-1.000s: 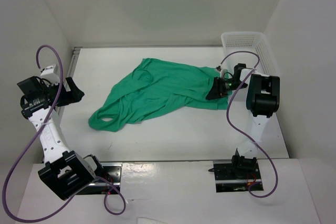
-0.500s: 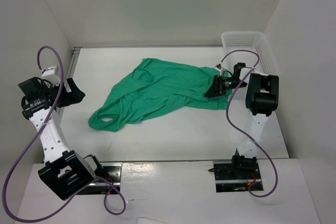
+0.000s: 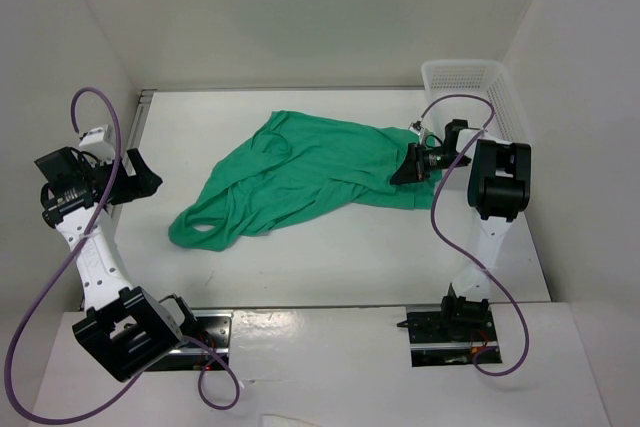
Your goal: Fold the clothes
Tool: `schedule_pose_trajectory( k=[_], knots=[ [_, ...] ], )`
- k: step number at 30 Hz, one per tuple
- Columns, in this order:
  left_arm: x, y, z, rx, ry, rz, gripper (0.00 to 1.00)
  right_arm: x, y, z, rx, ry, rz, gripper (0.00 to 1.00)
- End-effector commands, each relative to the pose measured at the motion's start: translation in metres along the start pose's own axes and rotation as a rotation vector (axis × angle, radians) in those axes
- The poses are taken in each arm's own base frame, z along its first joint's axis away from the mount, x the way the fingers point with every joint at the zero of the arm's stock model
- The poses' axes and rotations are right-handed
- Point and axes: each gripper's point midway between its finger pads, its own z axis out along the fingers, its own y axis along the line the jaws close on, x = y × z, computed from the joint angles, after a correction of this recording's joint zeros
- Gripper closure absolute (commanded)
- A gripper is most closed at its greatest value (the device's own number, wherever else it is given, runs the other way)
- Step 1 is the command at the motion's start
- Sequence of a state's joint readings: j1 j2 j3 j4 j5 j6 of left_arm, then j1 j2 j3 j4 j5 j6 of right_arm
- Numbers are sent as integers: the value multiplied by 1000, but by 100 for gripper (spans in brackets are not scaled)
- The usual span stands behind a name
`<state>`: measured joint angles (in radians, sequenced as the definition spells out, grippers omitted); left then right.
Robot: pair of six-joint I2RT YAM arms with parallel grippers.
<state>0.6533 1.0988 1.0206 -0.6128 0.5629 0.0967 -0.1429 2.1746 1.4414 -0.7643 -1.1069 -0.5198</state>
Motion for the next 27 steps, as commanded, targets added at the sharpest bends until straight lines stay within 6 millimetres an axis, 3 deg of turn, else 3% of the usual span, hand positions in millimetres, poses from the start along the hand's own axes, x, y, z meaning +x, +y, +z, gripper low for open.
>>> schedule_pose_trajectory(
  k=[1,14,22,27],
  knots=[
    [-7,-7,-3,23,-33,4,8,-4,3,2,-42,-15,-14,70],
    [-8,-8,-5,22,-40,9,8,8,9,14,-112,4,0,54],
    [-8,-8,-5,22,-40,9,8,11,29,12,-195,8,-20,56],
    [-8,-8,-5,22,-40,9,8,24,42,13,-286,33,-87,58]
  ],
)
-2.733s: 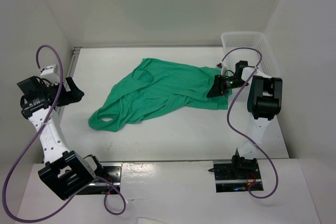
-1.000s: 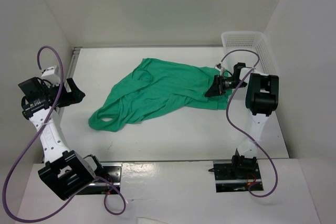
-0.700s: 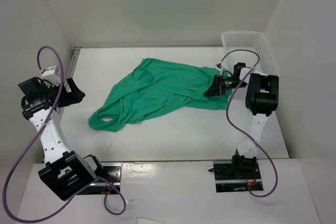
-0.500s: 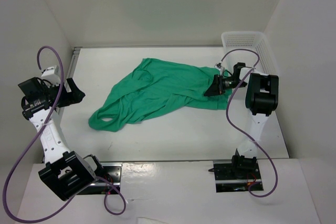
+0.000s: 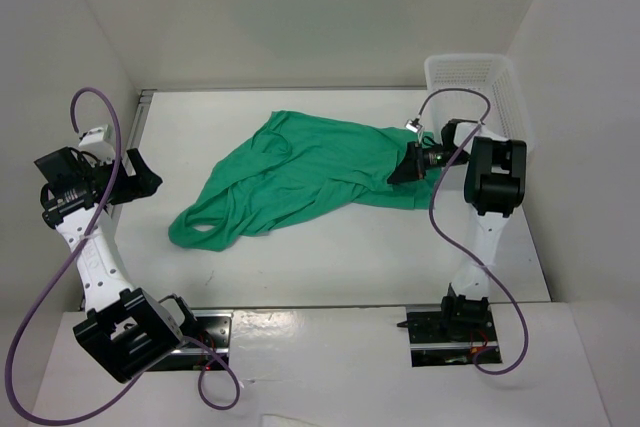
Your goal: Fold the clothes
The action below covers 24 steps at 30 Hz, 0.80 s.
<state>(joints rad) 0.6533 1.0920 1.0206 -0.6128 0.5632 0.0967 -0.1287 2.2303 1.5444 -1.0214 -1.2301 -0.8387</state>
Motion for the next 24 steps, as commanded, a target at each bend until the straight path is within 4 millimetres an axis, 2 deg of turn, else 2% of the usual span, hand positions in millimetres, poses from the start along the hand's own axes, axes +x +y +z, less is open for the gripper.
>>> schedule_pose_trajectory(
  k=[1,17,21,24],
  knots=[
    [-7,-7,-3,23,-35,5,8,28,17,15,-141,26,93,58],
    [-10,-8,-5,20,-49,15,8,32,19,20,-140,54,67,59],
    [-11,-10,-5,29,-51,16,8,20,19,15,-114,32,25,57],
    [-11,-10,-5,29,-51,16,8,14,9,9,-58,10,20,57]
  ],
)
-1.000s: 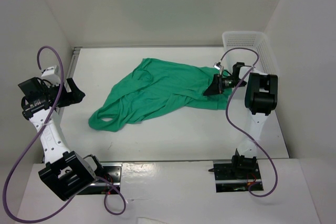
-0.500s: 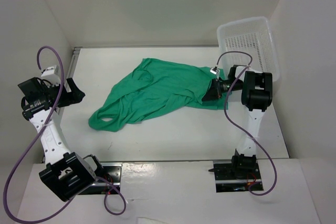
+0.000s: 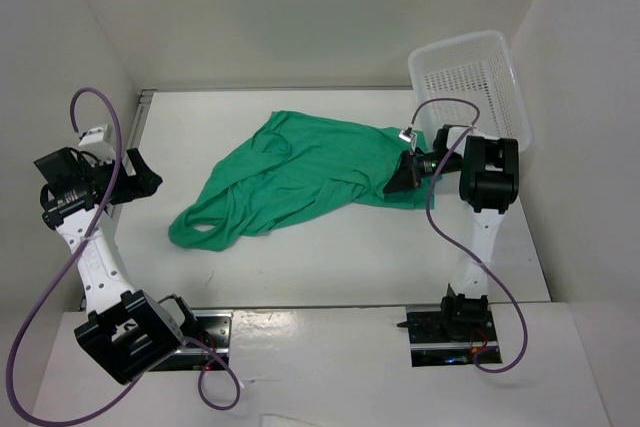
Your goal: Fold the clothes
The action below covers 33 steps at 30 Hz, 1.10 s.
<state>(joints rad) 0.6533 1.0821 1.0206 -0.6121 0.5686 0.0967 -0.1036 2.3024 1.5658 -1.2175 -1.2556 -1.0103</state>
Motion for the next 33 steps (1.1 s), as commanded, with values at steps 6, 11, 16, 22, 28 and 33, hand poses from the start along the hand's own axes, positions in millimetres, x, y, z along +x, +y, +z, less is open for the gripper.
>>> schedule_pose_trajectory(
  k=[6,11,16,22,28,33],
  knots=[
    [-9,-7,-3,25,-41,10,8,-30,0,-14,161,-77,-62,56],
    [-10,-9,-5,24,-49,15,8,-32,0,-15,158,-73,-61,56],
    [-10,-9,-5,24,-49,15,8,-31,-1,-14,148,-76,-53,56],
    [-12,-10,-7,23,-56,20,8,-28,1,-8,131,-68,-49,56],
    [-12,-10,-7,23,-56,20,8,-30,3,3,117,-50,-46,56],
    [-12,-10,-7,23,-56,20,8,-41,4,8,139,-52,-80,55]
  ],
)
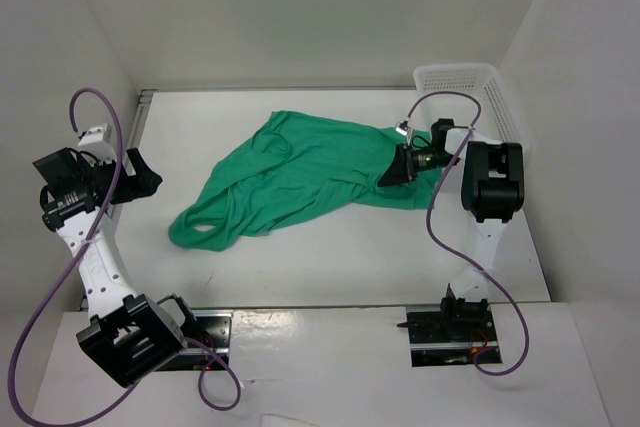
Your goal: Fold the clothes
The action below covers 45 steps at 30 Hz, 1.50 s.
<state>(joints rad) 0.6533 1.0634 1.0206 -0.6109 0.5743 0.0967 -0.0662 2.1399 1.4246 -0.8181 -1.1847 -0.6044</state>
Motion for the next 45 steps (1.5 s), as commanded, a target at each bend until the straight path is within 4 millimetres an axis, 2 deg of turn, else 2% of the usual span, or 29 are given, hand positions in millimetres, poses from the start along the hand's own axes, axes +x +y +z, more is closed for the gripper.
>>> schedule_pose_trajectory(
  k=[1,4,8,10,11,13,17,20,22,29,42,45],
  knots=[
    [-9,-8,-3,29,-41,9,8,-19,5,5,9,-18,-70,55],
    [-9,-8,-3,29,-41,9,8,-17,3,13,27,1,-55,55],
    [-10,-9,-5,28,-48,14,8,-17,-7,13,73,3,-40,57],
    [-10,-9,-5,28,-48,14,8,-19,-10,12,99,1,-50,63],
    [-10,-9,-5,28,-48,14,8,-22,-10,11,111,-4,-59,73],
    [-10,-9,-5,28,-48,14,8,-21,-11,10,124,-4,-56,83],
    [-10,-9,-5,28,-48,14,8,-25,-9,5,171,-4,-78,87],
    [-10,-9,-5,28,-48,14,8,-33,-4,-2,209,-11,-101,87],
    [-10,-9,-5,28,-48,14,8,-38,1,-7,226,-19,-124,83],
    [-10,-11,-5,37,-49,15,8,-64,34,-33,322,-63,-219,81],
    [-11,-15,-9,45,-58,29,8,-62,45,-34,328,-52,-220,79],
    [-11,-15,-9,45,-58,29,8,-60,41,-35,348,-40,-218,74]
  ],
)
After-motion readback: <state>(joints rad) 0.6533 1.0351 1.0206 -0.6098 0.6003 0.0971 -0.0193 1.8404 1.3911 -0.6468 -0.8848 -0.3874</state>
